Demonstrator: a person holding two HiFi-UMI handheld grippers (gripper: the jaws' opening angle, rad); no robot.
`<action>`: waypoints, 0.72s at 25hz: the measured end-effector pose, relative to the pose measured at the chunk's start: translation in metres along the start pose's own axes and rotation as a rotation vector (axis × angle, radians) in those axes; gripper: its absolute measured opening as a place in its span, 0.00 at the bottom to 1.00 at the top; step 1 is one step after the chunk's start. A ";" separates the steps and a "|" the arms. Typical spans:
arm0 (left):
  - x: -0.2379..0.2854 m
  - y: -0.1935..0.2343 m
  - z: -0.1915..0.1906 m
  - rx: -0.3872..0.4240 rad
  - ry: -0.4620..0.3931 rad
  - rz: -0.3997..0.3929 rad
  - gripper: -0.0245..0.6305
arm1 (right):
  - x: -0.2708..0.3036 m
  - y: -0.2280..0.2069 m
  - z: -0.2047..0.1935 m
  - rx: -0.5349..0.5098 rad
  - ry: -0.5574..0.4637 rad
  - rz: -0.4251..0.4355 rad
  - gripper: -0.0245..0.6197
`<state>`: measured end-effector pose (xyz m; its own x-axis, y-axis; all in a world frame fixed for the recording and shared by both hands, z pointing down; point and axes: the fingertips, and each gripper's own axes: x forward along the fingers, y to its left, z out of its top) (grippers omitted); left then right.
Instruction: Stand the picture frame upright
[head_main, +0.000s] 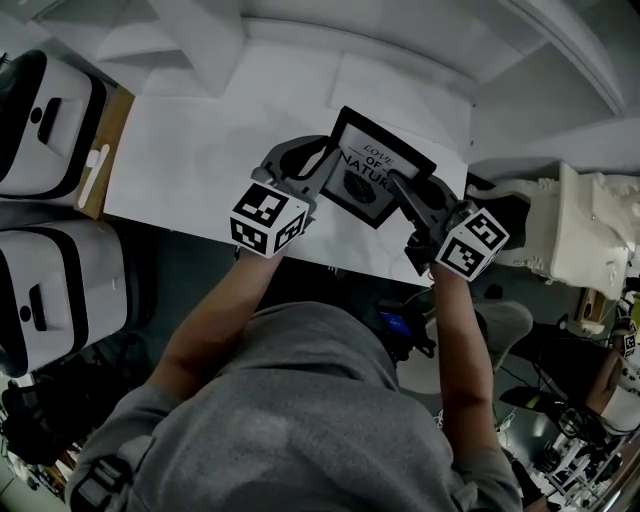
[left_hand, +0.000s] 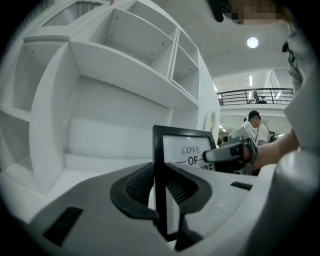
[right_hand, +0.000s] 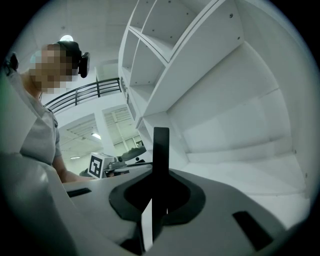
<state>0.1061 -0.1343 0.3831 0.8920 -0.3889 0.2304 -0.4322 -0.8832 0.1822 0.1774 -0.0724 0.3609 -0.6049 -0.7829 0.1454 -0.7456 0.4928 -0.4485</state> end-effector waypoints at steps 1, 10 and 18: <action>0.002 -0.002 0.003 0.021 -0.002 0.000 0.15 | -0.003 -0.001 0.003 -0.004 -0.008 -0.001 0.10; -0.007 -0.008 0.025 0.111 -0.048 0.009 0.16 | -0.009 0.012 0.017 -0.045 -0.054 -0.038 0.10; -0.027 0.005 0.048 0.105 -0.094 0.013 0.06 | -0.010 0.017 0.029 -0.070 -0.066 -0.070 0.10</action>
<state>0.0862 -0.1412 0.3320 0.8969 -0.4193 0.1409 -0.4322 -0.8985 0.0772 0.1787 -0.0673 0.3258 -0.5329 -0.8384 0.1146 -0.8042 0.4597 -0.3768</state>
